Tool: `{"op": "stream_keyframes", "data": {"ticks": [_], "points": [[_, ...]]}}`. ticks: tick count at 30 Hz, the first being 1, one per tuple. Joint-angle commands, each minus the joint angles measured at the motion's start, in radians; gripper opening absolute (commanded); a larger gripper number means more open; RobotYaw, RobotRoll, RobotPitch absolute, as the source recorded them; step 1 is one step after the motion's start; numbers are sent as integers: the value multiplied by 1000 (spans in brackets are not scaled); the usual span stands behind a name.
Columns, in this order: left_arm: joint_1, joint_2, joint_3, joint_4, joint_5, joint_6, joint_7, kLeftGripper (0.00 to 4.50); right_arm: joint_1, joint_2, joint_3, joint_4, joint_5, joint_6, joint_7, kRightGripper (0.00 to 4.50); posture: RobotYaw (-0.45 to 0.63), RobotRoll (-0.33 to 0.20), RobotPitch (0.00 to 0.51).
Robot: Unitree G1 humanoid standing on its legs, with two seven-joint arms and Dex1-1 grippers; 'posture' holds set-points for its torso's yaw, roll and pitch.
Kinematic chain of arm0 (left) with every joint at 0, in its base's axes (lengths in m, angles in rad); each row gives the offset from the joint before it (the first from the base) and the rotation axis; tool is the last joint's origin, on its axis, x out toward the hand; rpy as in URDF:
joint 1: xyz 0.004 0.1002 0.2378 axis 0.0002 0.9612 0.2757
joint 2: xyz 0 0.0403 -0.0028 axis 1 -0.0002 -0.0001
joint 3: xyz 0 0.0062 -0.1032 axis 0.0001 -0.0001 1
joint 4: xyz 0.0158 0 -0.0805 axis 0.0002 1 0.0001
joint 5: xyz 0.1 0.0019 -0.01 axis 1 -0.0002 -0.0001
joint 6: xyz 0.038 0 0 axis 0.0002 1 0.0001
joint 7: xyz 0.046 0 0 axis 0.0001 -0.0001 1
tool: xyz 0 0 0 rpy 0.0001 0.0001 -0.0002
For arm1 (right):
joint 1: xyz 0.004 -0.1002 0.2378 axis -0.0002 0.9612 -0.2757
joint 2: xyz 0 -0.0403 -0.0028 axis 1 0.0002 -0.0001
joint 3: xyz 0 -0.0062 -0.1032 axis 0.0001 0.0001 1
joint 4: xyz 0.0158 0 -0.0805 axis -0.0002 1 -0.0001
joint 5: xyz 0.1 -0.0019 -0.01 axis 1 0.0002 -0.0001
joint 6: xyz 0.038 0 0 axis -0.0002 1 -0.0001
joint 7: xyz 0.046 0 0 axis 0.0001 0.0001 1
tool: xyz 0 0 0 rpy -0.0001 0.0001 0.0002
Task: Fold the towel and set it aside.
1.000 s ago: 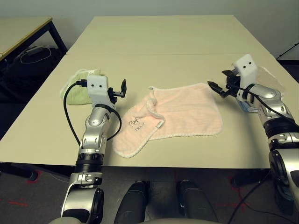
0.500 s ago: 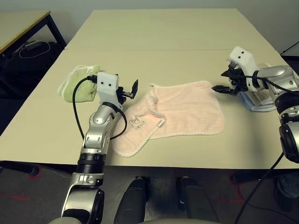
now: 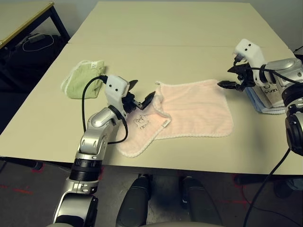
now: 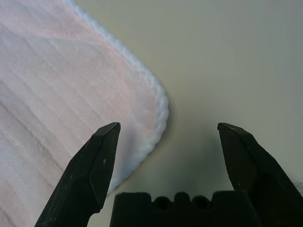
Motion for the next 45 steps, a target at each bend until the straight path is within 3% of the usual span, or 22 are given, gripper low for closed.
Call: {"op": "stream_keyframes", "data": {"ticks": [1,13,24,30,45], "points": [[-24,29,-48,16,-8,31,-83,4500,-18,-21,20,10,-34,-23,17,4456,177,0,195],[-54,0,-105,38,27,31,-81,4500,-50,-39,30,27,-64,-91,82,4456,197,0,204],[-40,17,-83,3,15,57,-71,4500,-78,-7,-23,27,-17,56,140,4456,163,0,215],[-55,33,-81,2,6,81,-81,4500,-83,11,10,24,-46,119,169,4456,105,0,241],[-86,46,-68,13,-8,121,-98,4500,-119,46,0,32,-50,124,90,4456,68,0,199]]}}
